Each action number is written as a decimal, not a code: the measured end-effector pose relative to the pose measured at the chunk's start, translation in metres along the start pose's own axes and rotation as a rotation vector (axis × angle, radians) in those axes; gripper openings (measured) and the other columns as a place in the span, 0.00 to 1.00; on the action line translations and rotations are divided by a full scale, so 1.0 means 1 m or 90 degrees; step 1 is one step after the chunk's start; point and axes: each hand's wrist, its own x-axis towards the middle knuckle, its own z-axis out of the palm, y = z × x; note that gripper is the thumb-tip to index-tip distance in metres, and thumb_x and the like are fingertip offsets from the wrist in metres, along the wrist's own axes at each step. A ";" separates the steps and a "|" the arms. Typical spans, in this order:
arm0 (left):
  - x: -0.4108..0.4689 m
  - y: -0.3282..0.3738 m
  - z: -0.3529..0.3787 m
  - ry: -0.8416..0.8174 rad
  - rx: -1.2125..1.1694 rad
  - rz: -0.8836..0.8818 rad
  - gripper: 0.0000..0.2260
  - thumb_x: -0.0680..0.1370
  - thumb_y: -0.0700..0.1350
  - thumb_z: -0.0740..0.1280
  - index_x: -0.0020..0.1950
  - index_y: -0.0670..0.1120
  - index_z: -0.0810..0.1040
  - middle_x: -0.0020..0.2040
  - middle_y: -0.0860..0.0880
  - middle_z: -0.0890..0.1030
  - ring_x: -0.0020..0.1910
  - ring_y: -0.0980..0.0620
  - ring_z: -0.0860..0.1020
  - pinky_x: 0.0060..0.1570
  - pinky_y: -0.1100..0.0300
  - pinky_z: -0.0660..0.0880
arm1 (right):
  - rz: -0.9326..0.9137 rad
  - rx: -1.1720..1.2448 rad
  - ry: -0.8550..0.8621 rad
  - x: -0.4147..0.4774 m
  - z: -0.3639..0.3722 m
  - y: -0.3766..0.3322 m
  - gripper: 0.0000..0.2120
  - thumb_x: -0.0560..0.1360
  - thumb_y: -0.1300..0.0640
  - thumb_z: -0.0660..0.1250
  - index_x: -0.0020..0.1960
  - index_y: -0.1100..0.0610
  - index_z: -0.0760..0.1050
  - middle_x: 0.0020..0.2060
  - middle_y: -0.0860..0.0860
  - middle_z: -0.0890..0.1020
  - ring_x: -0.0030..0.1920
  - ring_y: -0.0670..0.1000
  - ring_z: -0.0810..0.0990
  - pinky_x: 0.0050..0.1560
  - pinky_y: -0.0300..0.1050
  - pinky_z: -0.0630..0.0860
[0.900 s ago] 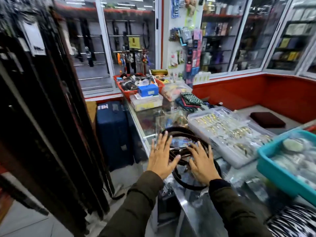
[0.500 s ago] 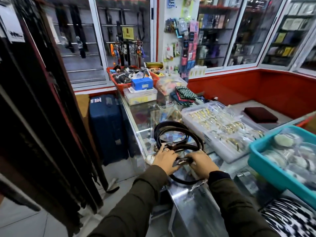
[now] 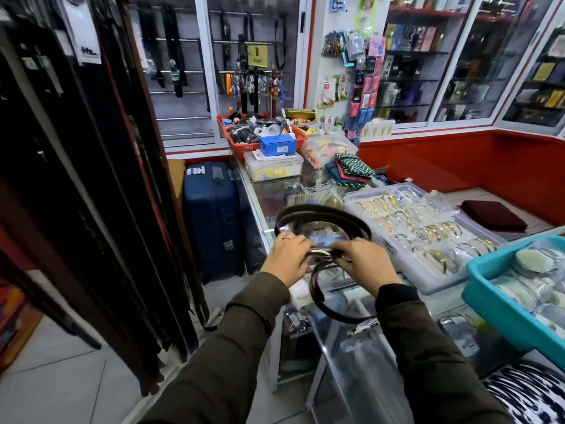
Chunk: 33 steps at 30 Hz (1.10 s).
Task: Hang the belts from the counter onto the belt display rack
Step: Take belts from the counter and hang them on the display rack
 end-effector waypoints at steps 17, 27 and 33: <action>-0.138 -0.122 -0.133 0.284 -0.050 -0.230 0.15 0.75 0.50 0.69 0.62 0.53 0.79 0.64 0.53 0.75 0.67 0.51 0.72 0.75 0.51 0.62 | -0.242 0.414 -0.077 0.061 -0.007 -0.192 0.15 0.77 0.52 0.73 0.60 0.42 0.74 0.59 0.47 0.86 0.59 0.46 0.84 0.53 0.44 0.78; -0.185 -0.124 -0.163 0.517 -0.588 -0.499 0.06 0.77 0.42 0.75 0.48 0.54 0.86 0.41 0.54 0.88 0.40 0.56 0.86 0.36 0.63 0.82 | -0.181 0.796 -0.185 0.070 0.003 -0.279 0.22 0.71 0.44 0.77 0.61 0.52 0.81 0.58 0.53 0.86 0.58 0.49 0.85 0.50 0.48 0.85; -0.199 -0.127 -0.186 0.566 -0.610 -0.506 0.05 0.78 0.42 0.73 0.52 0.52 0.85 0.48 0.55 0.87 0.45 0.60 0.85 0.38 0.65 0.81 | -0.184 0.896 -0.155 0.073 -0.013 -0.307 0.16 0.63 0.46 0.83 0.50 0.47 0.88 0.47 0.55 0.87 0.48 0.56 0.89 0.47 0.56 0.87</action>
